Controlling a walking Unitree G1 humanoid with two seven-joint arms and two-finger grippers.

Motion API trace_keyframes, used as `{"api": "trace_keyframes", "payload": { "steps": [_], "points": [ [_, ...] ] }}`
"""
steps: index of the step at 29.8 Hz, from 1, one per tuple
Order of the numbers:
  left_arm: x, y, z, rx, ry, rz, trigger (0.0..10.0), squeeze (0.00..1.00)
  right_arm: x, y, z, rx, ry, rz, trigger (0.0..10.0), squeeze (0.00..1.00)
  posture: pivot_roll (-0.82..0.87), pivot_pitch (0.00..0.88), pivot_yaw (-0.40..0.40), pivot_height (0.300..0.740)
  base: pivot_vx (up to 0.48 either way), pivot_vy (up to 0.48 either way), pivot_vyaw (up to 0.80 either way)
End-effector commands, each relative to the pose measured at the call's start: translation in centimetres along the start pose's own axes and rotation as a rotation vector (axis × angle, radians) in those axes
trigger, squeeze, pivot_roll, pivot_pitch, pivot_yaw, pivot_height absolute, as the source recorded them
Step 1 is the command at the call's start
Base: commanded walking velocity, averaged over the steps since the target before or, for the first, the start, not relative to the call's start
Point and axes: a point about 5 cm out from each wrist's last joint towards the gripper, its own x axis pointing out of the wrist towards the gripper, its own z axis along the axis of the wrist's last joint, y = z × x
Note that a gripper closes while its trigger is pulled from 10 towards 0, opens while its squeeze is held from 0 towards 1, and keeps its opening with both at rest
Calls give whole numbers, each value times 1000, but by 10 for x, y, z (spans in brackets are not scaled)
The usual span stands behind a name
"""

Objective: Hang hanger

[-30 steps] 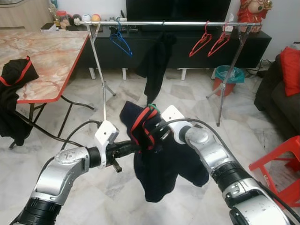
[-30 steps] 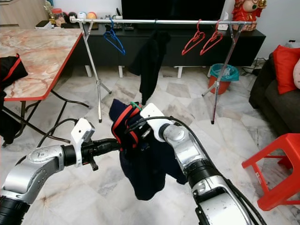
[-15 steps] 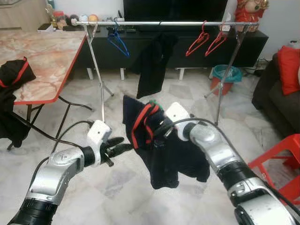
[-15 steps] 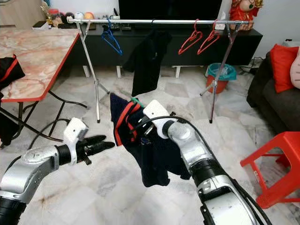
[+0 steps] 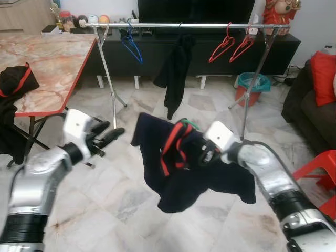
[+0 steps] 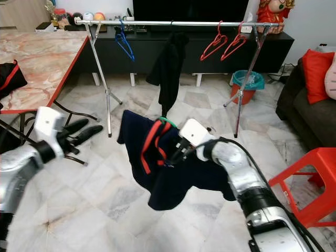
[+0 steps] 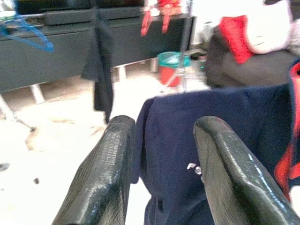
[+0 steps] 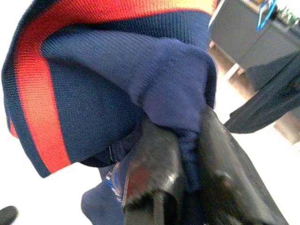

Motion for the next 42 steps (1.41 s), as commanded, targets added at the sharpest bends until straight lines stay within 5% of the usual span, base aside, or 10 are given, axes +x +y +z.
{"api": "trace_keyframes", "payload": {
  "steps": [1,6,12,28,29,30,31,36,37,42],
  "points": [
    [0,-11,5,-13,-1,-104,10000,0,-7,-3,8,24,-90,35,10000,0,-28,0,-15,740,0,0,0],
    [-4,-38,-13,-58,105,-326,10000,0,-24,8,9,76,-149,256,10000,0,-34,0,-12,740,0,0,0],
    [0,-50,-20,-51,150,-423,10000,0,-23,19,5,51,-134,361,10000,0,-26,0,-13,740,0,0,0],
    [-7,-78,-7,-40,207,-792,10000,0,-21,38,9,25,-153,612,10000,0,13,0,-44,740,0,0,0],
    [-7,-80,-10,-47,218,-813,10000,106,-20,38,9,23,-154,616,10000,0,14,0,-45,740,0,0,0],
    [-6,-83,-13,-55,228,-835,10000,851,-19,39,10,21,-160,626,10000,0,15,0,-48,740,0,0,0],
    [-5,-85,-15,-56,241,-842,10000,1000,-19,41,11,17,-164,636,10000,0,13,0,-49,740,0,0,0],
    [8,-82,-22,9,255,-756,10000,910,-18,43,16,6,-178,663,10000,0,11,0,-52,740,0,0,0],
    [11,-81,-23,16,248,-736,10000,0,-18,43,17,2,-181,669,10000,0,11,0,-52,740,0,0,0],
    [18,-75,-20,21,228,-682,10000,0,-18,45,18,-5,-183,679,10000,0,6,0,-53,740,0,0,0]
  ]
}}
